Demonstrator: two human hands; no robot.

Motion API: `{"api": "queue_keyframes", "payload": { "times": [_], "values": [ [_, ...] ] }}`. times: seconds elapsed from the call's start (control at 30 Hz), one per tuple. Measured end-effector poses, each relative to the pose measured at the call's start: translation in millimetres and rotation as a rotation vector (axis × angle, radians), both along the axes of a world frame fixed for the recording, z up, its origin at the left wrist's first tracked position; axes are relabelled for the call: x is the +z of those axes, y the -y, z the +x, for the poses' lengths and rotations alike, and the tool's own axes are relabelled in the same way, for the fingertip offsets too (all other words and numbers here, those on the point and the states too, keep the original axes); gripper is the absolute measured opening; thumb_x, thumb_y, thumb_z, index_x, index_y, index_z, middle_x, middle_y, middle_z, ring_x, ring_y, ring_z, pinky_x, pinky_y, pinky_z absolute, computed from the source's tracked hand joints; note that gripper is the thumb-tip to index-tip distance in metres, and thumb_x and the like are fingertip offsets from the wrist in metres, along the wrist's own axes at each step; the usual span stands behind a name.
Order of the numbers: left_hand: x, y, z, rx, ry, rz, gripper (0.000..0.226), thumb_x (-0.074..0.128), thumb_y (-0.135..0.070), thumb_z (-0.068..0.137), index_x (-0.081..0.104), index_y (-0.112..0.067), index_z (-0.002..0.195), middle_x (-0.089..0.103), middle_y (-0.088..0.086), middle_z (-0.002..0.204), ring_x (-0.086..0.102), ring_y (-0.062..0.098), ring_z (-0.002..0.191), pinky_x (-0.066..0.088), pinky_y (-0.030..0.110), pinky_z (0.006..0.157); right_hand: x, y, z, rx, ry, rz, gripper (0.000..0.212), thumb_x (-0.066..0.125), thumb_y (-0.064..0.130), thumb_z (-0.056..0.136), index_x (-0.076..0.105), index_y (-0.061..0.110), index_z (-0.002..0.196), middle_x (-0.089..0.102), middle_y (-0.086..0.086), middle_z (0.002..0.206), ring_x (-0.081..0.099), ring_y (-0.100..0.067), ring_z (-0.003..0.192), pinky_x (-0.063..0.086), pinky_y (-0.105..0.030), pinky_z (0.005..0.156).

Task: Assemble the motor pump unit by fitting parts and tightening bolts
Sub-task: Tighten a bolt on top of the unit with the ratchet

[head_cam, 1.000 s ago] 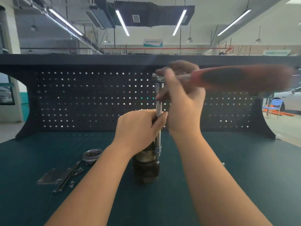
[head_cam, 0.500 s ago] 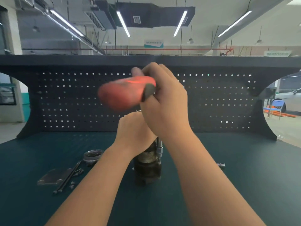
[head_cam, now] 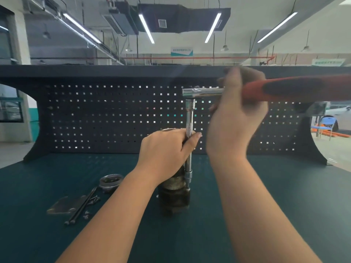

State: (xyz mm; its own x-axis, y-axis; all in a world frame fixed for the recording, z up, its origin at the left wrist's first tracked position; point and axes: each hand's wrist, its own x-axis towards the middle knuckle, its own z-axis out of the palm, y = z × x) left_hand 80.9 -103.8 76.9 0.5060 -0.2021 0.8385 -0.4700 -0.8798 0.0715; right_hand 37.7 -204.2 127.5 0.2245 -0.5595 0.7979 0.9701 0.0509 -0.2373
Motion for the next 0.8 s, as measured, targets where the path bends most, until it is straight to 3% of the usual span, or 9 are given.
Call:
{"api": "queue_keyframes", "payload": {
  "times": [0.1, 0.2, 0.27, 0.37, 0.43, 0.53, 0.63, 0.7, 0.8],
  "values": [
    [0, -1, -1, 0.009, -0.054, -0.013, 0.035, 0.035, -0.011, 0.081, 0.023, -0.026, 0.052, 0.029, -0.013, 0.048, 0.025, 0.005, 0.047, 0.016, 0.023, 0.048, -9, -23, 1, -0.381, 0.028, -0.376, 0.008, 0.059, 0.018, 0.090, 0.062, 0.015, 0.083, 0.056, 0.004, 0.078, 0.050, -0.009, 0.069, 0.037, -0.016, 0.062],
    [-1, -5, 4, 0.036, -0.138, -0.055, 0.037, 0.043, -0.001, 0.081, 0.027, -0.021, 0.055, 0.034, -0.011, 0.053, 0.028, 0.006, 0.051, 0.019, 0.024, 0.048, -13, -29, 8, -0.494, -0.027, -0.477, 0.017, 0.062, 0.019, 0.088, 0.060, 0.010, 0.074, 0.050, 0.007, 0.073, 0.044, -0.012, 0.067, 0.032, -0.022, 0.060],
    [-1, -5, 2, -0.001, -0.046, -0.034, 0.041, 0.045, -0.007, 0.081, 0.024, -0.026, 0.050, 0.030, -0.013, 0.046, 0.027, 0.005, 0.047, 0.017, 0.022, 0.049, -10, -25, 6, -0.351, -0.018, -0.383, 0.028, 0.060, 0.019, 0.090, 0.051, 0.015, 0.065, 0.043, 0.011, 0.064, 0.041, -0.009, 0.060, 0.032, -0.025, 0.058],
    [-1, -7, 1, -0.060, 0.018, -0.048, 0.059, 0.015, -0.060, 0.093, 0.052, -0.028, 0.059, 0.053, -0.015, 0.054, 0.048, 0.012, 0.053, 0.025, 0.018, 0.050, -5, -8, 5, -0.034, -0.076, -0.177, 0.034, 0.052, 0.024, 0.095, 0.045, 0.020, 0.062, 0.045, 0.011, 0.055, 0.040, -0.003, 0.050, 0.036, -0.017, 0.052],
    [-1, -7, 5, -0.057, -0.022, 0.019, 0.074, 0.004, -0.070, 0.087, 0.069, -0.035, 0.092, 0.071, -0.018, 0.090, 0.064, 0.013, 0.089, 0.038, 0.013, 0.078, -3, 7, 10, 0.214, -0.124, 0.013, 0.025, 0.046, 0.021, 0.095, 0.049, 0.015, 0.070, 0.055, 0.003, 0.058, 0.042, -0.011, 0.047, 0.038, -0.022, 0.049],
    [2, -8, 9, -0.142, -0.029, 0.065, 0.069, 0.016, -0.063, 0.088, 0.066, -0.025, 0.117, 0.061, -0.014, 0.128, 0.044, 0.014, 0.134, 0.022, 0.036, 0.114, 2, 25, 18, 0.719, -0.114, 0.338, 0.013, 0.037, 0.005, 0.091, 0.046, 0.010, 0.084, 0.055, -0.009, 0.059, 0.032, -0.016, 0.039, 0.035, -0.022, 0.044],
    [-1, -4, 11, -0.229, 0.072, 0.013, 0.053, 0.035, -0.053, 0.091, 0.065, -0.010, 0.101, 0.061, 0.000, 0.110, 0.059, 0.021, 0.103, 0.051, 0.038, 0.088, 0, 35, 26, 0.899, -0.166, 0.465, 0.015, 0.033, 0.005, 0.090, 0.045, 0.011, 0.082, 0.052, -0.008, 0.059, 0.027, -0.014, 0.038, 0.036, -0.020, 0.044],
    [-6, -1, 12, -0.276, 0.151, -0.049, 0.041, 0.047, -0.042, 0.092, 0.063, -0.006, 0.085, 0.059, 0.000, 0.086, 0.055, 0.019, 0.077, 0.051, 0.040, 0.061, -1, 38, 29, 0.929, -0.189, 0.497, 0.016, 0.033, 0.006, 0.089, 0.045, 0.011, 0.079, 0.052, -0.009, 0.059, 0.026, -0.014, 0.039, 0.035, -0.020, 0.044],
    [-13, 4, 12, -0.287, 0.259, -0.095, 0.051, 0.044, -0.048, 0.095, 0.063, -0.005, 0.075, 0.057, 0.001, 0.071, 0.054, 0.021, 0.065, 0.046, 0.038, 0.050, -2, 39, 31, 0.923, -0.196, 0.529, 0.017, 0.032, 0.004, 0.088, 0.044, 0.010, 0.078, 0.052, -0.009, 0.057, 0.025, -0.013, 0.038, 0.033, -0.019, 0.041]
  ]
}}
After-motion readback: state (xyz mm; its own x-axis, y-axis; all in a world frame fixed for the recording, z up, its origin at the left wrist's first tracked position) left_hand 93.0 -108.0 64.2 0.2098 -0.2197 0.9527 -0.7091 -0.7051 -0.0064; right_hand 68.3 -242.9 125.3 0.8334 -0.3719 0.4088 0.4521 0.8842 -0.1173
